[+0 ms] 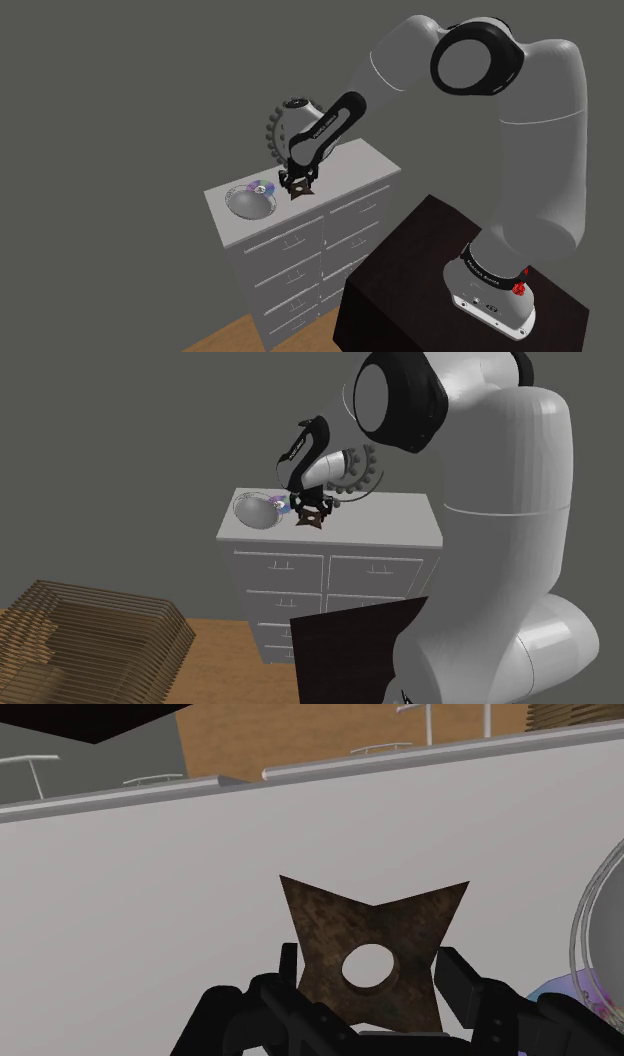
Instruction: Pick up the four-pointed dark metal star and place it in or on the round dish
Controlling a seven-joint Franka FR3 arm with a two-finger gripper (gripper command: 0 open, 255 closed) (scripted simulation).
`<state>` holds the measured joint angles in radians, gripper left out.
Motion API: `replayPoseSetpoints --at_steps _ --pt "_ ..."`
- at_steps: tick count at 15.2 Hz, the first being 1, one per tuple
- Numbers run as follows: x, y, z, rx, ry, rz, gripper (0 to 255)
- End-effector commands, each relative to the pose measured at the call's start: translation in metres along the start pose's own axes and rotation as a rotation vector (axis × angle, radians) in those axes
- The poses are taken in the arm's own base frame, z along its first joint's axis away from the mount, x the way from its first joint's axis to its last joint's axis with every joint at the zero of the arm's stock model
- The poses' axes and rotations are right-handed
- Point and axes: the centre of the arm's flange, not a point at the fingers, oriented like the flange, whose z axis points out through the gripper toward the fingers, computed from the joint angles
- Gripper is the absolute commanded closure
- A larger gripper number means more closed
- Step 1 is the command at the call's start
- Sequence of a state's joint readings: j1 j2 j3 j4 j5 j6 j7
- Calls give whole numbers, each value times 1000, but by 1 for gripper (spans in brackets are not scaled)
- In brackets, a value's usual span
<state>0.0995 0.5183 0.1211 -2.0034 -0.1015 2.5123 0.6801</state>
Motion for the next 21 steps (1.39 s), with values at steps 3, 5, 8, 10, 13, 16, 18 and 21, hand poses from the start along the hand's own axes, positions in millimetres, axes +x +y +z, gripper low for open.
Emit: replayPoseSetpoints --at_steps 3,5,8,10,13,16,18,21 --pt "1 1 -21 0 0 0 255" --pt "1 1 -31 0 0 0 255" --pt "1 1 -47 0 0 0 255" --pt "1 1 -58 0 0 0 255" --pt "1 1 -74 0 0 0 255" --pt "1 1 -90 0 0 0 255" --pt "1 1 -100 0 0 0 255" --pt "-2 -12 -110 0 0 0 255"
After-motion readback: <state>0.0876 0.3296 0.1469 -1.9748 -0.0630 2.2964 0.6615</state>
